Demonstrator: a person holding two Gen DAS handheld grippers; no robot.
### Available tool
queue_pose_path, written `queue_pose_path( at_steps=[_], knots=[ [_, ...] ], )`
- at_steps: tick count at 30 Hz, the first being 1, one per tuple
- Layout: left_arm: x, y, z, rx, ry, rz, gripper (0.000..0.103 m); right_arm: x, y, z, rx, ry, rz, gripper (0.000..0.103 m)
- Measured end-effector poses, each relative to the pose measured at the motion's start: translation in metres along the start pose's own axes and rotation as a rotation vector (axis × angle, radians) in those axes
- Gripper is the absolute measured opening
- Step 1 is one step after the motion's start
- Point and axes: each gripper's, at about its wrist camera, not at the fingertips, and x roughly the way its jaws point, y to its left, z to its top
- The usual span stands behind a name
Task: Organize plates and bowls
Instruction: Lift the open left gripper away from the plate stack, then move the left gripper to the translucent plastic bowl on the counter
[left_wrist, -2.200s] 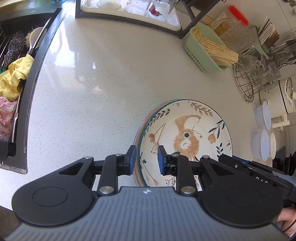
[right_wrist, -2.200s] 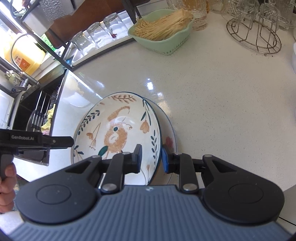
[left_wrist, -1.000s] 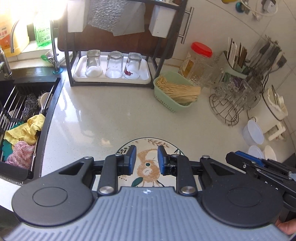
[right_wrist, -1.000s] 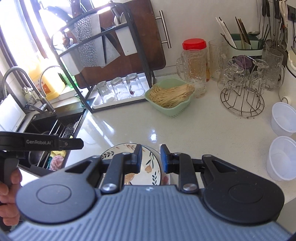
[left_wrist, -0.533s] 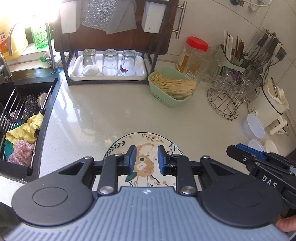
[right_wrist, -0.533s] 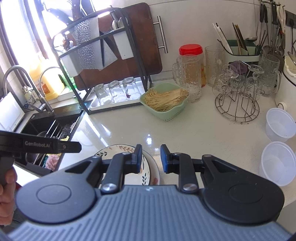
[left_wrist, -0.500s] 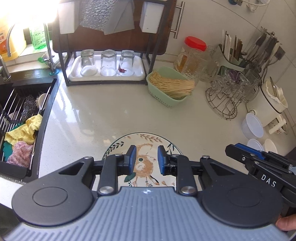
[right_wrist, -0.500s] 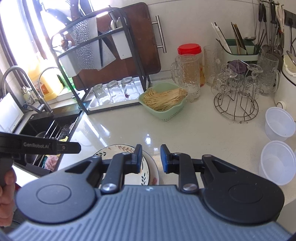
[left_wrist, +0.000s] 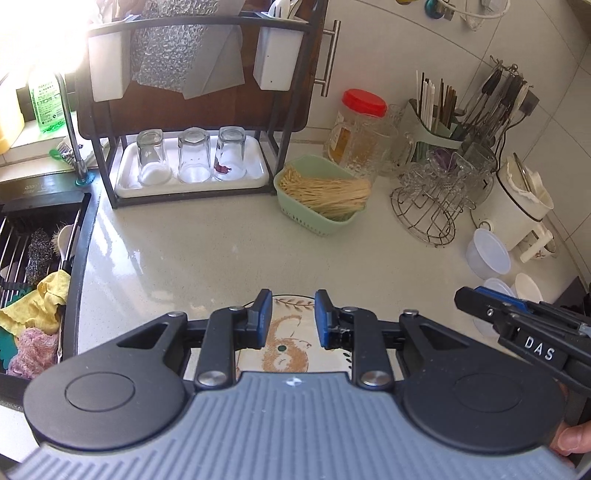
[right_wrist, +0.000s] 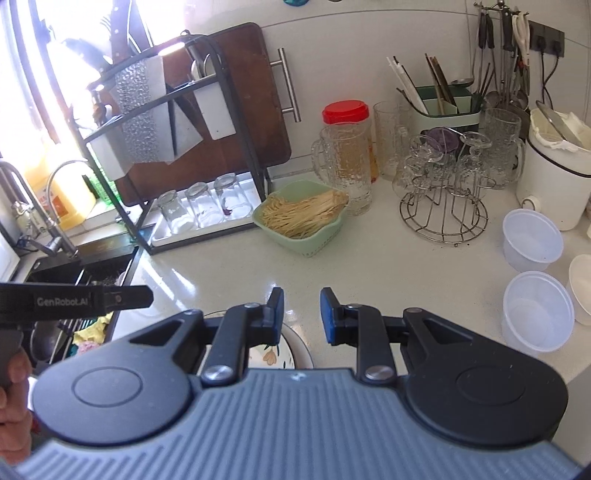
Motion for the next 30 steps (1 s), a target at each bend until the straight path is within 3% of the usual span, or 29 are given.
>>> queue_pose_path(
  at_steps=[14, 21, 30],
  knots=[
    [0.007, -0.006, -0.004, 0.021, -0.002, -0.064, 0.027, -0.003, -0.010, -0.001, 0.035, 0.014, -0.074, 0.026],
    [0.030, -0.046, -0.003, 0.044, 0.019, -0.084, 0.027, -0.003, -0.045, 0.000, 0.049, 0.014, -0.101, 0.026],
    [0.074, -0.117, -0.004, 0.066, 0.087, -0.112, 0.027, -0.012, -0.121, -0.004, 0.088, 0.020, -0.134, 0.026]
  ],
)
